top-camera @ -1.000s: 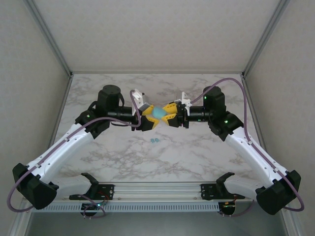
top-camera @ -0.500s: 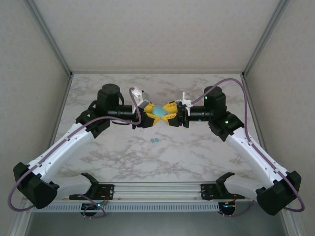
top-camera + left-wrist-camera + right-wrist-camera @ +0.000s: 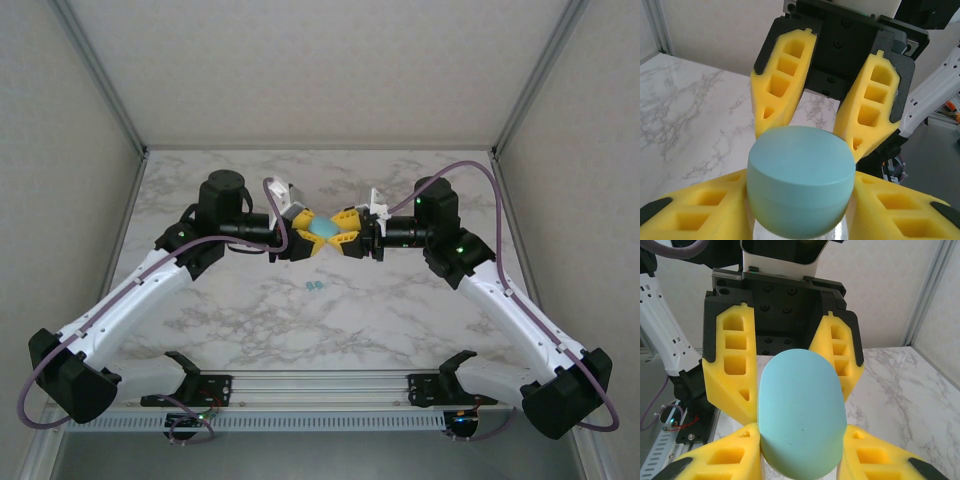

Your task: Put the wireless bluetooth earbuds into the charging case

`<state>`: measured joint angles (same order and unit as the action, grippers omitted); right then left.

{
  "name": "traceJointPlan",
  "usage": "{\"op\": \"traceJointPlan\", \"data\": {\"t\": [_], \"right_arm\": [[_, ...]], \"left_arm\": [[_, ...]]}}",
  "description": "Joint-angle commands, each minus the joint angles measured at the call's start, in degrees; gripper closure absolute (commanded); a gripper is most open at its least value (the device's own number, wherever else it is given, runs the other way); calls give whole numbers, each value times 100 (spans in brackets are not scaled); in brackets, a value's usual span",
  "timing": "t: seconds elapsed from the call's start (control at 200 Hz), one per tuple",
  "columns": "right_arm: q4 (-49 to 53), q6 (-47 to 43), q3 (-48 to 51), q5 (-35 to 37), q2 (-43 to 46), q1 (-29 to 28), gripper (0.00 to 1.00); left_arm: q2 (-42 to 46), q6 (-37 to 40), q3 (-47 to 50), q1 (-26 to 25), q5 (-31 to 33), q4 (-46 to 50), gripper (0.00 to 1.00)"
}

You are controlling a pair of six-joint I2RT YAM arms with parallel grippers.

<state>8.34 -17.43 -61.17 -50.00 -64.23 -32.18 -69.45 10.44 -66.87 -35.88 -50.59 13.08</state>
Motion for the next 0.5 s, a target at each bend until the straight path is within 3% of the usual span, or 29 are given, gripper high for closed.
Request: {"op": "traceJointPlan", "data": {"t": [0.0, 0.16, 0.496], "right_arm": [[-105, -111, 11, -61, -1, -60, 67], [-72, -120, -44, -117, -56, -76, 67], [-14, -1, -106, 110, -133, -69, 60]], "left_arm": [[-42, -58, -186, 11, -223, -128, 52], [-86, 49, -222, 4, -258, 9, 53], [-108, 255, -224, 6, -229, 178, 71]]}}
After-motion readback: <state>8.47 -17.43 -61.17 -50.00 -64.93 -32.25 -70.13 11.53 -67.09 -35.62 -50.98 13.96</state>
